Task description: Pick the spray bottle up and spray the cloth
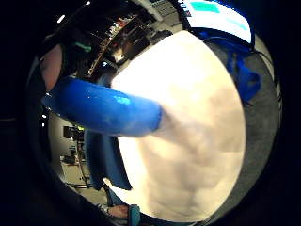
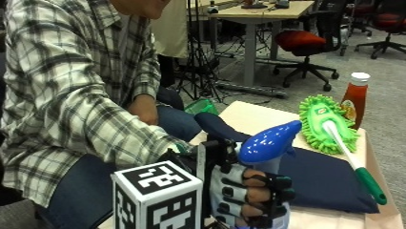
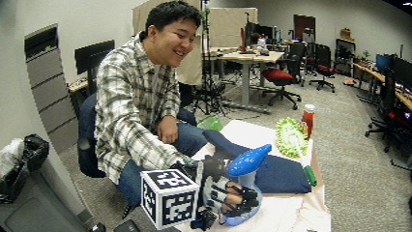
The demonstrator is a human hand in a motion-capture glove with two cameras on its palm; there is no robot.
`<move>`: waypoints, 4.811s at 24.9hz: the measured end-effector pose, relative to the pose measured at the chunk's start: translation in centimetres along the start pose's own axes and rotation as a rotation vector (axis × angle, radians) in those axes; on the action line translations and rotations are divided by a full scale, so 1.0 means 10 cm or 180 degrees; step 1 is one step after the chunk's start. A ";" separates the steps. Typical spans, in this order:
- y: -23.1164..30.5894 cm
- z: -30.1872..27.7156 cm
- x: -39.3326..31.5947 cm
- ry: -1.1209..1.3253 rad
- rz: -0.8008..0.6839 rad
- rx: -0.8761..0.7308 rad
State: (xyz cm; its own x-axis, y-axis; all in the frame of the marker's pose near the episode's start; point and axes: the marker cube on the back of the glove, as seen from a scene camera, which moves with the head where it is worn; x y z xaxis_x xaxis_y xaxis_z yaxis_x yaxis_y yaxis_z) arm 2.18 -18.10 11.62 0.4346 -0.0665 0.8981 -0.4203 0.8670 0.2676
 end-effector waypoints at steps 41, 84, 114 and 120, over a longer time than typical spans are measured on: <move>-0.11 0.10 -0.93 0.0035 -0.0550 -0.0084; 1.05 0.66 -1.20 0.3563 -0.1794 -0.1648; 1.30 1.30 -1.83 -0.1291 -0.0768 -0.1789; 1.44 1.87 -1.83 -0.1073 -0.0878 -0.2087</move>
State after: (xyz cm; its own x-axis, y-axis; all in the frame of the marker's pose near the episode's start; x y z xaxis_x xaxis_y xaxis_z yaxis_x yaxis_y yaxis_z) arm -26.74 -13.65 5.51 0.1457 -0.3769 0.9147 0.2690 0.9049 0.3300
